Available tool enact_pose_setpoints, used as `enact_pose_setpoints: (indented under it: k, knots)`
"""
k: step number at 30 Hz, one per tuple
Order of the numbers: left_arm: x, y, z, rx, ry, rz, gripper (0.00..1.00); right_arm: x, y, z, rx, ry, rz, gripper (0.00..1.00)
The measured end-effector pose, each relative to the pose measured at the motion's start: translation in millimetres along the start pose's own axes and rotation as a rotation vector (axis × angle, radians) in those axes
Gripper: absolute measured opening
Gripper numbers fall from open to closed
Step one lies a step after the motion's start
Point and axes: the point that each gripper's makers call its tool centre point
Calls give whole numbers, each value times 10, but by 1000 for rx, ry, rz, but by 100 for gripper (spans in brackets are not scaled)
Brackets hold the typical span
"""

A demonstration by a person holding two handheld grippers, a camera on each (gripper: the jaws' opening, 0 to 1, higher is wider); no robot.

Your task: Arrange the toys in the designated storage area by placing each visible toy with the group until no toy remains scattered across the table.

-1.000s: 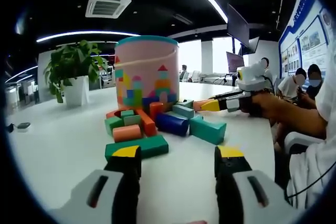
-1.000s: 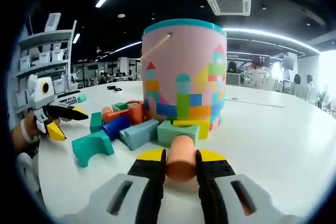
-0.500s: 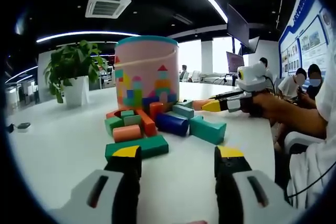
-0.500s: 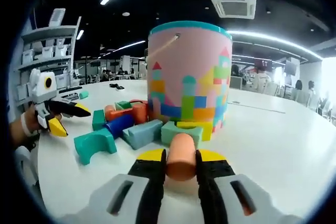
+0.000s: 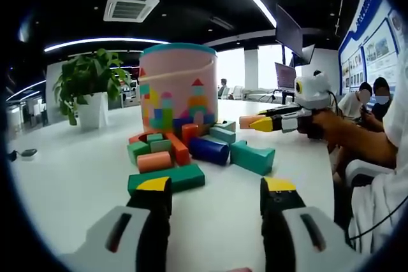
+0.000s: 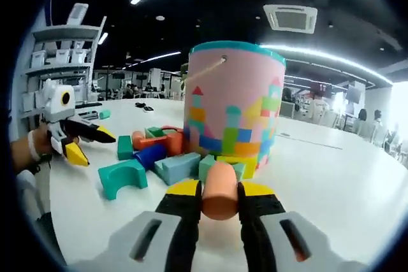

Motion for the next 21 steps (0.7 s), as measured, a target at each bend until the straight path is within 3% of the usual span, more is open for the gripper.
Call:
enact_pose_setpoints:
  k: [4,6,12,19,20,21]
  knots:
    - [1,-1,-2,-1,0,0,57,-122,-55,34,-15,47,22,22]
    - [0,-2,-3,-2,0,1,57,-261,-94,9,-64,141,41,22]
    - [2,-2,2,0,1,-1,57,-681,-203,107,-103,185,99,22]
    - [11,1,0,1,3,-5,57,-1020,-241,208,-131,237,146,22]
    - [17,1,-3,-1,5,-9,57,-1172,-259,195,-177,315,168,22]
    - [16,0,-4,-3,7,-9,57,-1240,-258,214,-186,320,176,22]
Point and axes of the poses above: the point that each gripper's makers call its tool centre point, and the gripper's own axes: y roughly forward along the fingers, z roughly to its right, x roughly out of its underside, and after that the axes turned 13 degrees about x, right-handed
